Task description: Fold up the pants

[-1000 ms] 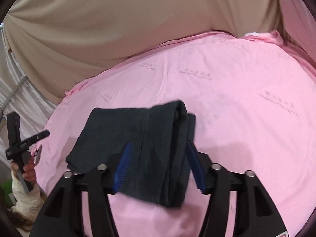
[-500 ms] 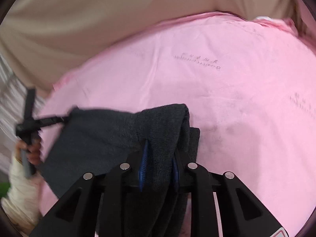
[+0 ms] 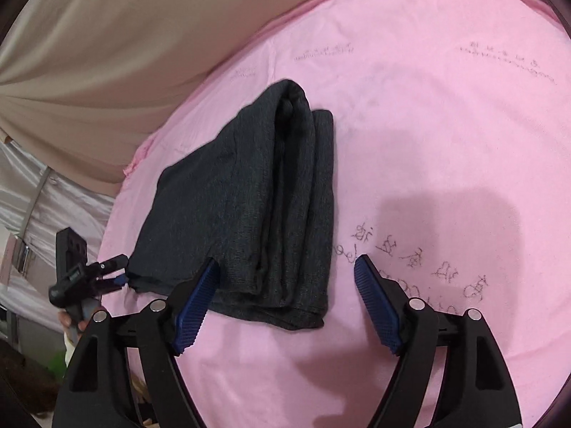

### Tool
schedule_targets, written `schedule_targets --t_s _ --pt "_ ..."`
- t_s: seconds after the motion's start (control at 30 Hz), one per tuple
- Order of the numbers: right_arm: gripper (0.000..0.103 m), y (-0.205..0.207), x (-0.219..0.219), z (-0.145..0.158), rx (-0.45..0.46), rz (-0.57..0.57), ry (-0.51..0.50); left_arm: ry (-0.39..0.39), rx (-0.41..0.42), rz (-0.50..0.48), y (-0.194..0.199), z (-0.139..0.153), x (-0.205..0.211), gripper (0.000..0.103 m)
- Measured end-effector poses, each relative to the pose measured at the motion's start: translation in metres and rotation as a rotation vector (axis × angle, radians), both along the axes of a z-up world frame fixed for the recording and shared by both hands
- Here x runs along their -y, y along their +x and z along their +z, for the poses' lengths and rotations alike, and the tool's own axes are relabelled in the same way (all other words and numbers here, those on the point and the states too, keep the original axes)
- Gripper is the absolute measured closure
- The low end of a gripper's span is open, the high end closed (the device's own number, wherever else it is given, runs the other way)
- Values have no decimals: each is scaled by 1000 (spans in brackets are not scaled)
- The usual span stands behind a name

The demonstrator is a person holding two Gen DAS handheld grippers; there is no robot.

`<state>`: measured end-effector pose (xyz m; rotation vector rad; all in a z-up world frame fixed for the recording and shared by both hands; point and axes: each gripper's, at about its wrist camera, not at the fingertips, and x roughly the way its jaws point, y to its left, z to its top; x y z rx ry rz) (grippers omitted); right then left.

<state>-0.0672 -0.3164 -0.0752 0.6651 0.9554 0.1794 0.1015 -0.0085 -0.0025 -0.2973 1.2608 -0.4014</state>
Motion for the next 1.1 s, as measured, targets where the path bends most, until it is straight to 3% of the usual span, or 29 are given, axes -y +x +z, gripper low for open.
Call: schedule_targets --t_s 0.03,0.07,0.1,0.13,0.2,0.27,0.37,0.4,0.47,0.5,0.53,0.57,0.6,0.67,0.7,0.73,0.8,0.9,0.93,0.97,1.0,1.03,1.1 --pt "23 2 -1 0 9 -2 6 29 20 3 -1 0 5 12" --pt "28 5 -3 -2 20 -2 15 63 43 2 -3 1 10 24" --pt "56 13 -6 -6 21 19 29 58 52 -29 -2 0 15 60" --pt "61 18 -8 -9 8 15 32 17 43 -56 -2 1 18 74" --pt "69 18 -15 1 18 23 18 80 100 -46 -4 19 19 92" --pt "71 12 -24 25 83 53 25 106 167 -43 -11 41 12 94" --pt "73 -2 -40 45 115 126 43 183 204 -32 -34 67 -6 94" --pt "73 -5 -45 42 99 140 38 199 200 -30 -38 67 -10 94" --pt "71 -7 -58 15 10 155 -50 205 115 -27 -52 43 -22 93" --pt "66 -8 -61 -2 -27 163 -102 221 67 -30 -55 24 -22 91" --pt "65 -15 -55 -3 20 147 -69 238 59 -20 -61 10 -25 82" --pt "58 -18 -48 -3 9 131 -35 232 79 -1 -65 9 -28 78" --pt "54 -20 -43 0 -11 119 -22 217 92 19 -69 15 -33 76" --pt "46 -25 -35 18 17 79 -103 151 144 55 -70 43 -44 76" --pt "44 -25 -34 29 39 74 -151 146 201 78 -65 63 -46 68" --pt "44 -21 -34 39 61 72 -183 150 233 91 -60 75 -46 52" --pt "44 -5 -33 49 96 80 -177 155 298 126 -37 94 -36 31" --pt "44 28 -41 41 79 120 -187 206 290 86 7 81 -3 29" --pt "48 39 -49 32 55 150 -194 222 255 76 20 70 0 29" --pt "75 41 -55 29 40 171 -194 250 199 67 38 51 13 31" --pt "89 44 -60 27 28 178 -203 279 147 46 52 28 23 42" --pt "93 41 -61 34 58 189 -178 333 111 28 61 7 29 56" --pt "94 29 -56 54 132 199 -139 402 96 52 74 -17 28 53"
